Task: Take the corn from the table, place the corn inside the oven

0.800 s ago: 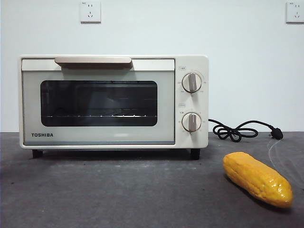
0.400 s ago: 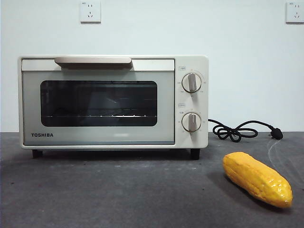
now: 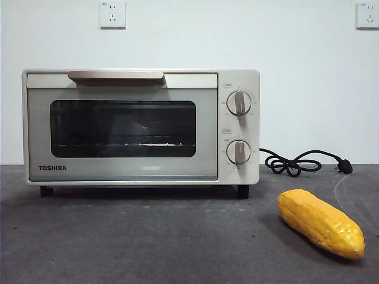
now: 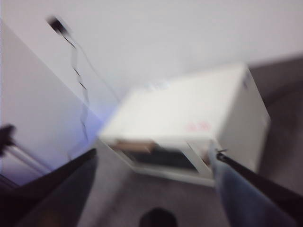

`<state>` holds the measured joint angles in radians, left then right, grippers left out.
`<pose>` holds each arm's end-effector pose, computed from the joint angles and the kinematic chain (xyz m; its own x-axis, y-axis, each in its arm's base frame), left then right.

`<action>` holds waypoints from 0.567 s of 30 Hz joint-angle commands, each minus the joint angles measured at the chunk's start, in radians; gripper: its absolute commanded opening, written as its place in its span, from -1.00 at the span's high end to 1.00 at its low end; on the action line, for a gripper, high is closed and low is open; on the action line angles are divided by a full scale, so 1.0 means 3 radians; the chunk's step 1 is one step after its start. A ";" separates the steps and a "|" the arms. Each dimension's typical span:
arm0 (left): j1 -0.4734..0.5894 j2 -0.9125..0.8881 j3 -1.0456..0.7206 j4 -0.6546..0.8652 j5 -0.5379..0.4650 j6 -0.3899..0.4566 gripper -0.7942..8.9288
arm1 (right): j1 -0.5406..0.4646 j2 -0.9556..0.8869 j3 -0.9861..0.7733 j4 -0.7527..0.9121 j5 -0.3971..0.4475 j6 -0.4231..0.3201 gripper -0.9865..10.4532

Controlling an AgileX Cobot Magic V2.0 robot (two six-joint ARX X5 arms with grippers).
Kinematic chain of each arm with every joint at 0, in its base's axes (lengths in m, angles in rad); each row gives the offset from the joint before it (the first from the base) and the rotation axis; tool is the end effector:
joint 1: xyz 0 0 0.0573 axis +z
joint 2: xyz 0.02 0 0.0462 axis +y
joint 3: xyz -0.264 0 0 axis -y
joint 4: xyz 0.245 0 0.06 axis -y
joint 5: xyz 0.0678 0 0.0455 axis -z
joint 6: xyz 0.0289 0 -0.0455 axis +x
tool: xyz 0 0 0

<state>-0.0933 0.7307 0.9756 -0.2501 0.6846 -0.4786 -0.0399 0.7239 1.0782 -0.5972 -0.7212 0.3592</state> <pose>0.1344 -0.0309 0.3968 0.7124 -0.7018 -0.0040 0.6205 0.6326 -0.4634 0.1187 0.0144 0.3981 0.7547 0.6307 -0.1806 -0.4870 0.7231 0.4899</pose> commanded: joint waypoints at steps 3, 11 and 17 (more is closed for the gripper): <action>-0.0076 0.0039 0.0006 0.0003 0.0013 0.0074 0.84 | 0.0123 0.0253 0.0023 -0.0603 0.0347 -0.0584 0.05; -0.0174 0.0140 0.0006 -0.0001 0.0011 0.0116 0.84 | 0.0807 0.0772 0.0018 -0.1002 0.1277 -0.0771 0.05; -0.0210 0.0179 0.0006 -0.0041 0.0011 0.0128 0.84 | 0.1405 0.1254 0.0018 -0.0982 0.1942 -0.0738 0.05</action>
<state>-0.1535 0.7853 0.9756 -0.2638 0.6849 -0.4614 0.3626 1.0824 1.0851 -0.8959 -0.1581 0.1417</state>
